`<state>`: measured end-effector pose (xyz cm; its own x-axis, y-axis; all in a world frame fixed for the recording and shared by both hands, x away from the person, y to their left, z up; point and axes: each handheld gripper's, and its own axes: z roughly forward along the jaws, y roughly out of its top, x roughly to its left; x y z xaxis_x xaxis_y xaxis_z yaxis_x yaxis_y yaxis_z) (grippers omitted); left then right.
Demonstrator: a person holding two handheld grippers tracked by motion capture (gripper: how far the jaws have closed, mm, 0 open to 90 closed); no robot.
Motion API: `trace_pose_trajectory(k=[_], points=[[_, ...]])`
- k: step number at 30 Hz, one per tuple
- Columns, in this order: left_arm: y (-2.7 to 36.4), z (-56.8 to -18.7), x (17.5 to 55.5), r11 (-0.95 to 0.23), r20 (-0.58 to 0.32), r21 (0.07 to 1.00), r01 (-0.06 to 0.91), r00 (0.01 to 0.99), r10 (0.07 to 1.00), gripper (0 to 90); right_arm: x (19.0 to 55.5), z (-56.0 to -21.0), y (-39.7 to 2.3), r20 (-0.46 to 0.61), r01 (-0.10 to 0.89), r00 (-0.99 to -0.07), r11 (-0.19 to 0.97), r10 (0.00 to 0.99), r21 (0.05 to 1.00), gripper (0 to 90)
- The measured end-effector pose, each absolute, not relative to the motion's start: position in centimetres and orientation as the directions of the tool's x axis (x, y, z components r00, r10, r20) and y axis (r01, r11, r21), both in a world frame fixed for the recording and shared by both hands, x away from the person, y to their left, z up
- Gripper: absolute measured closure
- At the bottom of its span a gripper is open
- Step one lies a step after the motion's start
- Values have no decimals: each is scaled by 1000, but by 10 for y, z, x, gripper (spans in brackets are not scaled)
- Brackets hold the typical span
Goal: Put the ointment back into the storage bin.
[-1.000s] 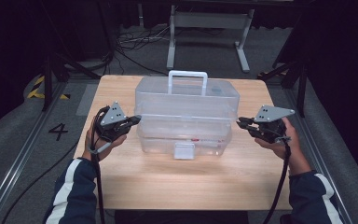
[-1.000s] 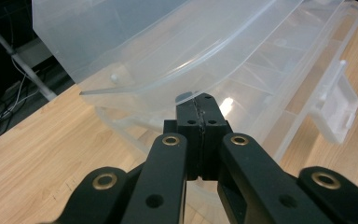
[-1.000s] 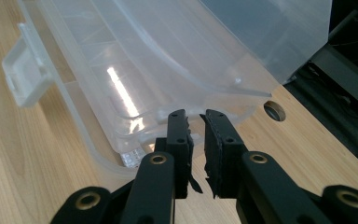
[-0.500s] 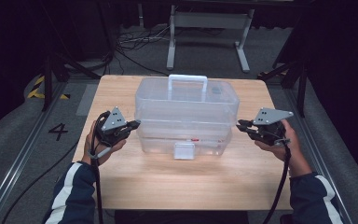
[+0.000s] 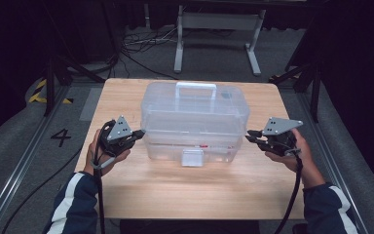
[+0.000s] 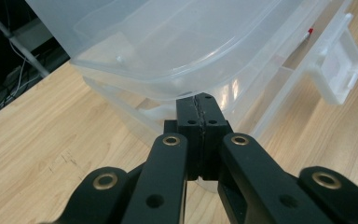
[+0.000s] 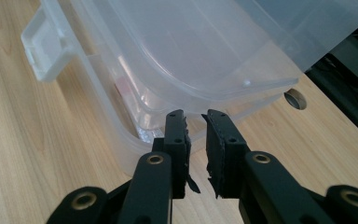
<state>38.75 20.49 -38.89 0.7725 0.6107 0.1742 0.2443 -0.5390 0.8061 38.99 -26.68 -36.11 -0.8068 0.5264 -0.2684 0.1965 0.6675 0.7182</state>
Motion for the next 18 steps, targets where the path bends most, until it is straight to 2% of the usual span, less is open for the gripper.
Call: trace_pose_trajectory(k=[8,18], points=[[206,-393,387,-547,172,797,257,771,613,900,391,-366,-266,-255,210,-814,674,522,708,774],[207,-398,387,-553,169,789,267,772,613,900,386,-379,-279,-238,258,-809,688,538,678,705]])
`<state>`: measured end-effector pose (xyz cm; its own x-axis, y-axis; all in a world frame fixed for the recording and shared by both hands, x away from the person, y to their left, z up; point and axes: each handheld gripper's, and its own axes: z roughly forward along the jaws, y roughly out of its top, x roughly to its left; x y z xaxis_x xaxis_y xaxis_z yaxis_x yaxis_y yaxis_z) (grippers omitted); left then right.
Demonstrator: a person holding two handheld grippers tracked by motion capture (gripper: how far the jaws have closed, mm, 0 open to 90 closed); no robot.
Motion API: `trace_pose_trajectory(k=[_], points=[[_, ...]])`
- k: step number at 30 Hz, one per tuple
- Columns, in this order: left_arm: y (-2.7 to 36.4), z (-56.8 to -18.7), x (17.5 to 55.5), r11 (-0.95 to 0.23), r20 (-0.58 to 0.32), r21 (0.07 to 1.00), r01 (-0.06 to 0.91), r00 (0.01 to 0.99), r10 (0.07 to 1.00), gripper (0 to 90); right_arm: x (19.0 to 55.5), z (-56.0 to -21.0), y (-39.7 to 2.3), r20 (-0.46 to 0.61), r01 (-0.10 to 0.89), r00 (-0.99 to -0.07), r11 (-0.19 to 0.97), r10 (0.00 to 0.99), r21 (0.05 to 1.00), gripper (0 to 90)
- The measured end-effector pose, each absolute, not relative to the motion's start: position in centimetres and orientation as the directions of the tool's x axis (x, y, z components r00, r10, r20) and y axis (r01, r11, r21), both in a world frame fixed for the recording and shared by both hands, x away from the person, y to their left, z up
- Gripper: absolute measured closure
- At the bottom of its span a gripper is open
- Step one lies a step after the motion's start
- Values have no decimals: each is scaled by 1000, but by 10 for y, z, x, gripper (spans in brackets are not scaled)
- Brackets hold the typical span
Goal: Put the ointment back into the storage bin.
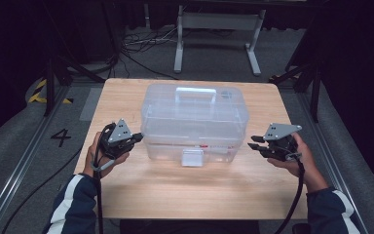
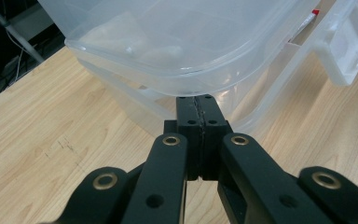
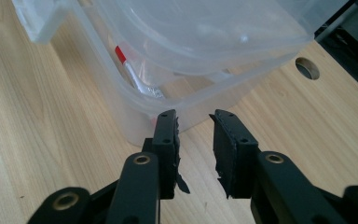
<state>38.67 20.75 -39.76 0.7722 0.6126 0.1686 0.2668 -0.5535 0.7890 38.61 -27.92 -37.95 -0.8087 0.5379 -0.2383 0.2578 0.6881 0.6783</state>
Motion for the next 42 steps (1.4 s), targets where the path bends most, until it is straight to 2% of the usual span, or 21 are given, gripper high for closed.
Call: trace_pose_trajectory(k=[13,42], points=[[207,-405,387,-573,163,770,281,781,603,900,383,-397,-290,-213,282,-806,675,553,682,610],[209,-416,377,-593,172,751,289,782,599,899,382,-410,-289,-189,307,-812,680,552,666,578]])
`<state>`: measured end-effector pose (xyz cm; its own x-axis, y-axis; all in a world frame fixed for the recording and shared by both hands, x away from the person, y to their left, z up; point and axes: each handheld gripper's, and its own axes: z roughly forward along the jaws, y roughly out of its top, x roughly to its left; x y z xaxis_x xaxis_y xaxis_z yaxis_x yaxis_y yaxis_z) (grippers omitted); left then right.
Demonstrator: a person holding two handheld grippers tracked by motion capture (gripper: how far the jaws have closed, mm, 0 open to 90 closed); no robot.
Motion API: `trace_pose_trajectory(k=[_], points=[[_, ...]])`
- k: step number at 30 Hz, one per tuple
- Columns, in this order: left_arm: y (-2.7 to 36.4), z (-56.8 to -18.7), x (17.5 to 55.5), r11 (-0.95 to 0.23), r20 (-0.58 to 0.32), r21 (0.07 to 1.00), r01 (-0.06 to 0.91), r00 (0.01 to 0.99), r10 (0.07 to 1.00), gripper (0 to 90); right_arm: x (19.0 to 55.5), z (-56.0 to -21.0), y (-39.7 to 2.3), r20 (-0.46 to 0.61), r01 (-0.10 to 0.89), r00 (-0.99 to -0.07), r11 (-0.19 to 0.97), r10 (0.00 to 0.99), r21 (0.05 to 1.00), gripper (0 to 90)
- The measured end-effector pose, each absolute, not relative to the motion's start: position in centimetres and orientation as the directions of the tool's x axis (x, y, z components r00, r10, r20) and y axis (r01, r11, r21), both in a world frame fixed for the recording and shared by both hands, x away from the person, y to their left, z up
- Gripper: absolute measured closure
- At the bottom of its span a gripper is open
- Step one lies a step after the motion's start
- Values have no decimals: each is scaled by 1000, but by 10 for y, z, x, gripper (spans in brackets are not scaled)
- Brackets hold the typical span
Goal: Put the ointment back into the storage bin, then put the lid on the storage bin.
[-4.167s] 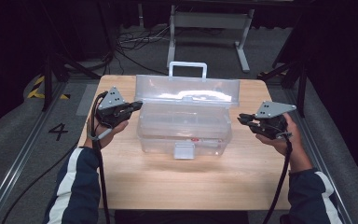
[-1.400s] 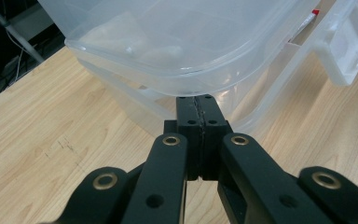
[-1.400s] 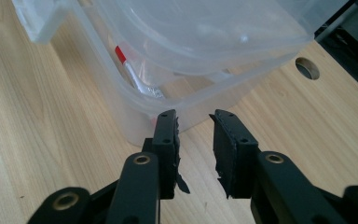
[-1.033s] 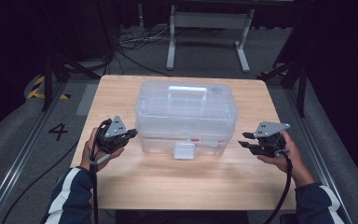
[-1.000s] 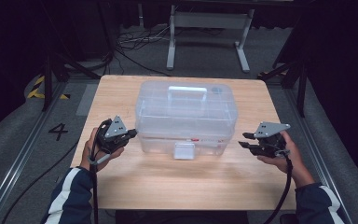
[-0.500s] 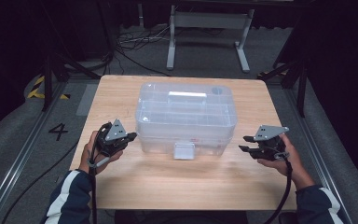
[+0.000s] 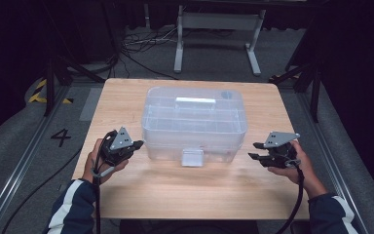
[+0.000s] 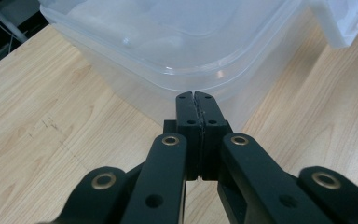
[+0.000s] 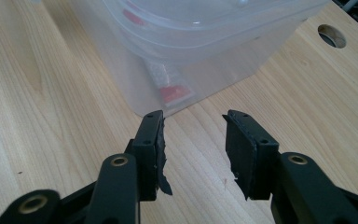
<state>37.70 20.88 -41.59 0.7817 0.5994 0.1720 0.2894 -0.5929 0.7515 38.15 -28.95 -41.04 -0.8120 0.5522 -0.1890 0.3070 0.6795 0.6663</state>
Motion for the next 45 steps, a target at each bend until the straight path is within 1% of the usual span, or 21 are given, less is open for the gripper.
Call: trace_pose_trajectory(k=[2,6,10,17,20,21,22,31,32,36,39,41,45], points=[[210,-416,376,-589,165,754,290,784,598,889,381,-410,-290,-189,307,-812,680,552,666,577],[210,-417,371,-600,174,747,288,785,594,830,379,-410,-290,-192,308,-810,682,554,664,574],[211,-420,366,-625,188,726,286,792,581,800,377,-408,-291,-202,300,-810,686,550,663,571],[217,-425,358,-650,195,700,295,796,572,683,372,-408,-291,-219,300,-809,704,546,644,553],[220,-427,356,-653,196,696,298,796,572,643,369,-408,-292,-235,291,-810,717,537,634,546],[221,-428,355,-656,198,693,300,795,573,643,367,-409,-292,-236,295,-809,719,538,629,543],[222,-429,355,-662,201,685,305,794,574,621,366,-409,-292,-243,290,-810,725,533,624,541],[232,-441,350,-681,206,651,336,785,585,566,359,-415,-297,-274,288,-806,752,525,593,500],[233,-442,349,-682,210,648,339,781,588,530,358,-416,-297,-287,286,-802,758,524,587,494],[240,-448,347,-680,204,645,347,780,591,464,355,-418,-301,-287,290,-800,758,527,584,472],[245,-452,346,-680,200,638,362,774,600,393,353,-420,-304,-290,299,-792,755,537,584,457],[247,-454,345,-677,198,636,369,771,606,380,353,-422,-307,-300,311,-781,758,548,574,439],[253,-459,344,-674,196,629,388,759,621,371,351,-426,-314,-290,332,-771,746,567,576,433]])
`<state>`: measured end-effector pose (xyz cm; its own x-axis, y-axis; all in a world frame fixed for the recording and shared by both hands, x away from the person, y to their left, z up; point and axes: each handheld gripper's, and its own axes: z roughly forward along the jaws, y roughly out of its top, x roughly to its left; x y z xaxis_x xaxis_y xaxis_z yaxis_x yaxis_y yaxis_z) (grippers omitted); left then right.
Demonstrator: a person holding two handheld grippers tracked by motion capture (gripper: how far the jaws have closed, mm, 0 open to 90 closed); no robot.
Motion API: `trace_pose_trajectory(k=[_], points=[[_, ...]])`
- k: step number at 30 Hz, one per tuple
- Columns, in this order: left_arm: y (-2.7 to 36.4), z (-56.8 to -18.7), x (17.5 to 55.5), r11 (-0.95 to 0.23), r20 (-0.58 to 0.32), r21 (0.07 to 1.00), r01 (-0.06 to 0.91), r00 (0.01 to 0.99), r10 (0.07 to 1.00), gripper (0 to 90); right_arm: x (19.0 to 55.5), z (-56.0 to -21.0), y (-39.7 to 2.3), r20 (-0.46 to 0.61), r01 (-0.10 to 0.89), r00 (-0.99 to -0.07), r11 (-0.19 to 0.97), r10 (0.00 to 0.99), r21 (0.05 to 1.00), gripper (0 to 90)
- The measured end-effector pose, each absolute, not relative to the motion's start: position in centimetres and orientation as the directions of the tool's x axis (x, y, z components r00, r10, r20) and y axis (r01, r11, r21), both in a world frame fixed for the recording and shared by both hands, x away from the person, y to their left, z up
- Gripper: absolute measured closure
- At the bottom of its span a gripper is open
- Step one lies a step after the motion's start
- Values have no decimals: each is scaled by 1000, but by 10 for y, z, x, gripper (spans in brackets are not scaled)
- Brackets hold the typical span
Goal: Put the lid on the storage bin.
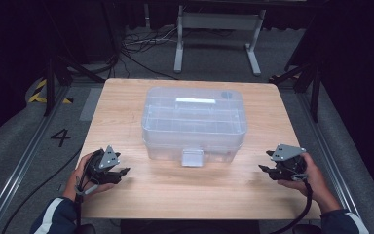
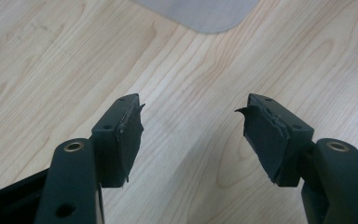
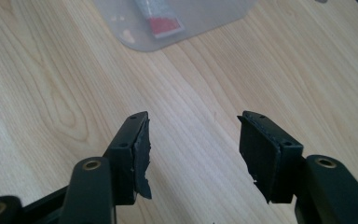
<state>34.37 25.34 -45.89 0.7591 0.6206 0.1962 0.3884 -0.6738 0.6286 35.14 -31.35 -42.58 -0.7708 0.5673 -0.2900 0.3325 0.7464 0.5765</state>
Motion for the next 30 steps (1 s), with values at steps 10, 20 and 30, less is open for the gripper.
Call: trace_pose_trajectory(k=[10,20,30], points=[[265,-468,339,-674,190,604,425,745,640,329,347,-441,-340,-261,391,-735,706,626,591,409],[273,-476,336,-663,166,600,448,740,651,278,337,-456,-362,-223,419,-709,653,670,631,399],[286,-482,331,-606,94,629,487,726,681,229,326,-478,-383,-155,480,-664,576,732,662,371]])
